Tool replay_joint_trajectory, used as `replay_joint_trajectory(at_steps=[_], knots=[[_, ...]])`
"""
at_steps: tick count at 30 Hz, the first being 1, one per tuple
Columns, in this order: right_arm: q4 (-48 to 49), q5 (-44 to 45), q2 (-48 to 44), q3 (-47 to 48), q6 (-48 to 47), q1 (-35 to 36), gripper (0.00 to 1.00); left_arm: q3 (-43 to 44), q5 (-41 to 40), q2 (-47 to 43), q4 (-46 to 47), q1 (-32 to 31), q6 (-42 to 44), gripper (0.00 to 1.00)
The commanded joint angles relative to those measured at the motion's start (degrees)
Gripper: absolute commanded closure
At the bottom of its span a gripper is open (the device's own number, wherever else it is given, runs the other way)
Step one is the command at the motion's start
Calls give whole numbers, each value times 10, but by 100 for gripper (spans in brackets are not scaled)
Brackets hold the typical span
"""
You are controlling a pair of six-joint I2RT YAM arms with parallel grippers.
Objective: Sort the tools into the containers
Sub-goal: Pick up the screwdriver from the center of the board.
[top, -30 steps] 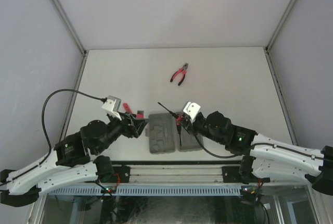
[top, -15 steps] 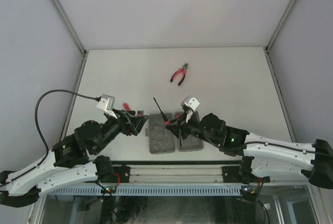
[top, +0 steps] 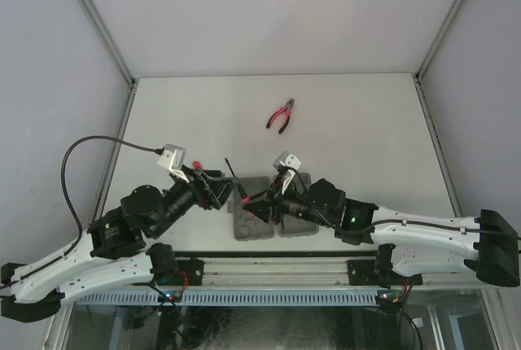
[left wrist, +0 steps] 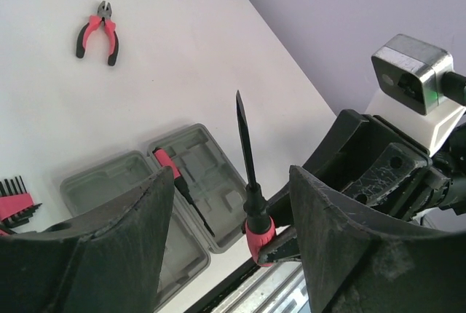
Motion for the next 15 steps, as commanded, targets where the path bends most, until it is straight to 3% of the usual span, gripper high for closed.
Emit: replay_joint_trajectory(at_steps=[1,15], knots=[[49,-19,-1,34,18,11,100,7,17,10,41,-1,-6,34],[25,-16,5,33,-10,23,100,6,25,5,50,-1,-12,59]])
